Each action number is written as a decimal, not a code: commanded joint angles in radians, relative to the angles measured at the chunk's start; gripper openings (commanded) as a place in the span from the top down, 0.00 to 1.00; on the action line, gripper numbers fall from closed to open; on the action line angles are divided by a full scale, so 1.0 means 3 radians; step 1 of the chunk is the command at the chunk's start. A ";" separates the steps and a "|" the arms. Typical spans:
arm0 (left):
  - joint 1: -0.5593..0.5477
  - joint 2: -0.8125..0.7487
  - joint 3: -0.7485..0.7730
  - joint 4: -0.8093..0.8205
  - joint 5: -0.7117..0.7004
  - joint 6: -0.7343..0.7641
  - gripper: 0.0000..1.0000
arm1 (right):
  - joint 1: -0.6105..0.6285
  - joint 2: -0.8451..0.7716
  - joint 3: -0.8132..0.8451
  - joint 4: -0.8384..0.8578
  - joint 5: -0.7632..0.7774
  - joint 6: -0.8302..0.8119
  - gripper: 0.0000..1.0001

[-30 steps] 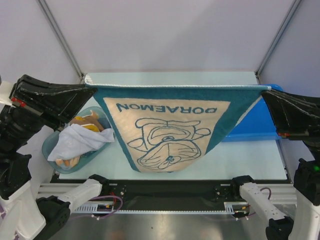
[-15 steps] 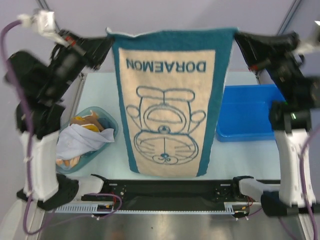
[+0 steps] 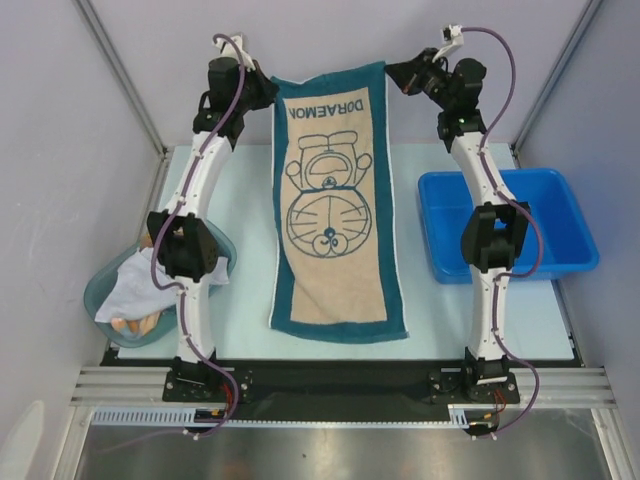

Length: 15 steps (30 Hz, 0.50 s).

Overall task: Fold and stack the towels
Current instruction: Flatten out the crumpled towel, then fold the towel

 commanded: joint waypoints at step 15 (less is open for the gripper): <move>0.0147 -0.0055 -0.0713 0.1216 0.0689 0.0109 1.00 | -0.0119 -0.0084 -0.0800 0.0901 -0.0414 -0.0366 1.00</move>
